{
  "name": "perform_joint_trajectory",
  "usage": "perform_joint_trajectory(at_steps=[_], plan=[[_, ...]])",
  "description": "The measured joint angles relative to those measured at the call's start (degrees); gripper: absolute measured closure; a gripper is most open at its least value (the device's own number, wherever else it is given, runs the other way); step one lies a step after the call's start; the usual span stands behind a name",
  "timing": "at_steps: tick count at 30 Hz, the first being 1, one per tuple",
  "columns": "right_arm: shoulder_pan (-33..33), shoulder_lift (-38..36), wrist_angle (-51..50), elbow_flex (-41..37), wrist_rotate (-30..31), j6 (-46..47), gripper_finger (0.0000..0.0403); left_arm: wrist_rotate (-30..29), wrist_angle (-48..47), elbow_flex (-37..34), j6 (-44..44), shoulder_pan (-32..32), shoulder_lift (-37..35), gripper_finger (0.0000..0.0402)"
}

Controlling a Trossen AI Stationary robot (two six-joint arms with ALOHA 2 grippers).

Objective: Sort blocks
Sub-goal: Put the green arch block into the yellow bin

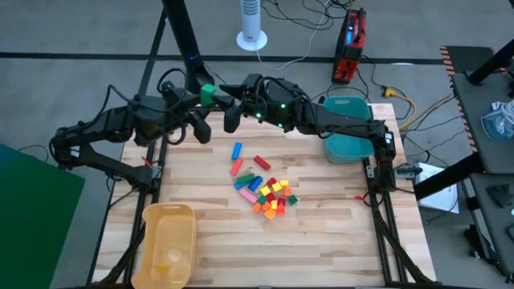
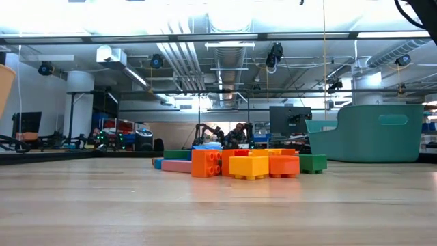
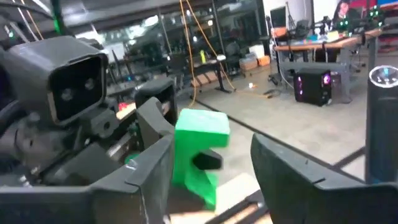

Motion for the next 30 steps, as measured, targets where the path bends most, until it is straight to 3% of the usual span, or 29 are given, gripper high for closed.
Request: perform_joint_trajectory(at_steps=[3,5,10,14,19,23,27,30], plan=[[-0.4,-1.7,-4.6,0.0,0.4,-0.2,0.0197,1.0,-7.6,0.0,-6.1,-0.8,-2.4,0.0280],[-1.0,-3.2,-9.3,0.0,0.6,-0.4,0.0200,5.4,-14.2,0.0,-11.9,-1.3,-4.0,0.0280],[-2.0,-4.8,-22.2,0.1,4.1,-0.5,0.0212,27.2,-34.8,0.0,-34.1,-3.3,-4.5,0.0280],[-2.4,-4.7,-29.9,-0.2,4.9,-0.5,0.0218,40.9,-49.9,-0.8,-46.8,-12.9,-1.1,0.0280],[-2.4,-4.3,-32.9,-2.9,4.9,-0.4,0.0220,45.8,-46.5,-3.9,-56.7,-29.6,1.0,0.0265],[-2.4,-4.2,-32.7,-5.6,4.8,0.1,0.0215,46.9,-45.7,-5.6,-70.1,-39.9,2.7,0.0255],[-2.4,-4.2,-32.7,-7.3,4.8,0.0,0.0213,44.5,-46.3,-7.8,-83.4,-46.9,2.7,0.0253],[-2.4,-4.2,-32.7,-7.8,4.8,-0.6,0.0216,44.1,-46.2,-8.8,-87.7,-48.8,2.7,0.0250]])
